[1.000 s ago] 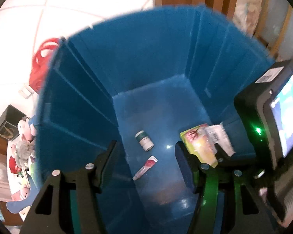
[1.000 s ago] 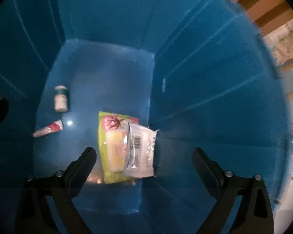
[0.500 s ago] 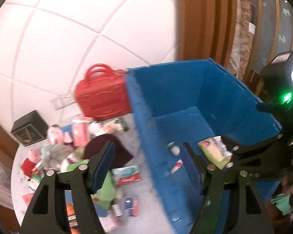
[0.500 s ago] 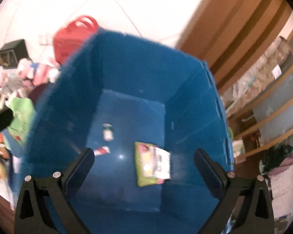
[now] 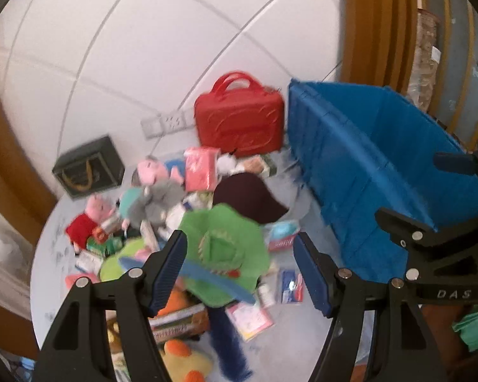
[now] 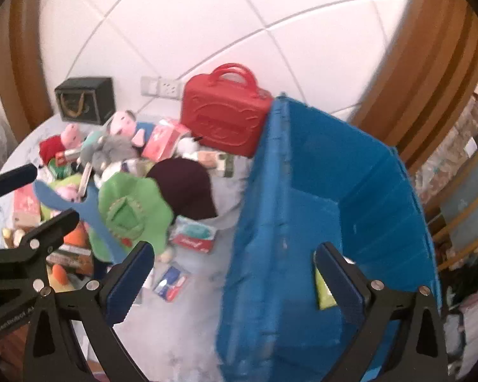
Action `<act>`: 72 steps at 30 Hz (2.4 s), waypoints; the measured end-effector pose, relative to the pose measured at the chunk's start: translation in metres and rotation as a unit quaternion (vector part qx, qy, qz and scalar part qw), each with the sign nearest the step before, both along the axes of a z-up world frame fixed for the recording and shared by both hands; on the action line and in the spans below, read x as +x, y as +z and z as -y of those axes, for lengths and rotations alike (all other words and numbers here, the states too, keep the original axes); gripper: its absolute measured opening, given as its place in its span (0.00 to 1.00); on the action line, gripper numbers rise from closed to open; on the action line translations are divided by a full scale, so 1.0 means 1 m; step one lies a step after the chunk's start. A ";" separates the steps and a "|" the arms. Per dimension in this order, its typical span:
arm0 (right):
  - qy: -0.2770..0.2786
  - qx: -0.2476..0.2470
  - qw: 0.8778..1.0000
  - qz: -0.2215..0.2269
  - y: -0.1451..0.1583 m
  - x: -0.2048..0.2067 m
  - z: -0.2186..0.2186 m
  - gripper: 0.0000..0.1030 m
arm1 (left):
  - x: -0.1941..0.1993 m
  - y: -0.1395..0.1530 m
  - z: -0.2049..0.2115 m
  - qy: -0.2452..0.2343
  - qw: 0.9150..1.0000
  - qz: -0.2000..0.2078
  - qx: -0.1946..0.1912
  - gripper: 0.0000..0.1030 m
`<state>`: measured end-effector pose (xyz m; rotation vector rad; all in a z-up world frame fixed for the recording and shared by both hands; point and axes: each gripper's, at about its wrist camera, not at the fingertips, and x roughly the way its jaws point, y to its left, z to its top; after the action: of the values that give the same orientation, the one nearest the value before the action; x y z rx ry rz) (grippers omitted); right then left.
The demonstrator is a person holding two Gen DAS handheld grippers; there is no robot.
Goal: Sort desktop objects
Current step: 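Withdraw both tools from the crate back toward the pile, then grasp the pink KOTEX pad pack with the left tool while the right tool grasps the floss-pick box, then lift the pad pack with the left tool while the right tool lifts the floss-pick box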
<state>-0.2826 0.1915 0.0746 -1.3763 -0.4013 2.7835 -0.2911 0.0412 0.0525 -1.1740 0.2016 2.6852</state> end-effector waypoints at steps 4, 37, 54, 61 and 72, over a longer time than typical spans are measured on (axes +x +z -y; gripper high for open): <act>0.001 -0.006 1.000 0.020 -0.030 0.001 0.029 1.00 | 0.005 -0.028 0.028 0.008 1.000 0.023 0.005 0.66; -0.102 -0.121 0.972 0.176 -0.285 -0.013 0.004 0.84 | 0.006 -0.272 0.010 0.040 0.982 0.183 0.031 0.66; -0.094 -0.099 0.963 0.233 -0.344 -0.072 0.009 0.89 | -0.036 -0.314 0.003 0.080 0.971 0.223 0.020 0.68; -0.078 -0.094 0.963 0.241 -0.345 -0.057 0.003 0.60 | -0.030 -0.312 0.000 0.073 0.973 0.220 0.014 0.65; -0.065 -0.103 0.965 0.231 -0.343 -0.059 0.008 0.73 | -0.030 -0.317 0.000 0.064 0.973 0.222 0.018 0.64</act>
<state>-0.3417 0.1834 -0.2680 -2.0232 -0.0151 2.4361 -0.3209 0.0410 -0.2645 -1.7844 0.0049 2.4298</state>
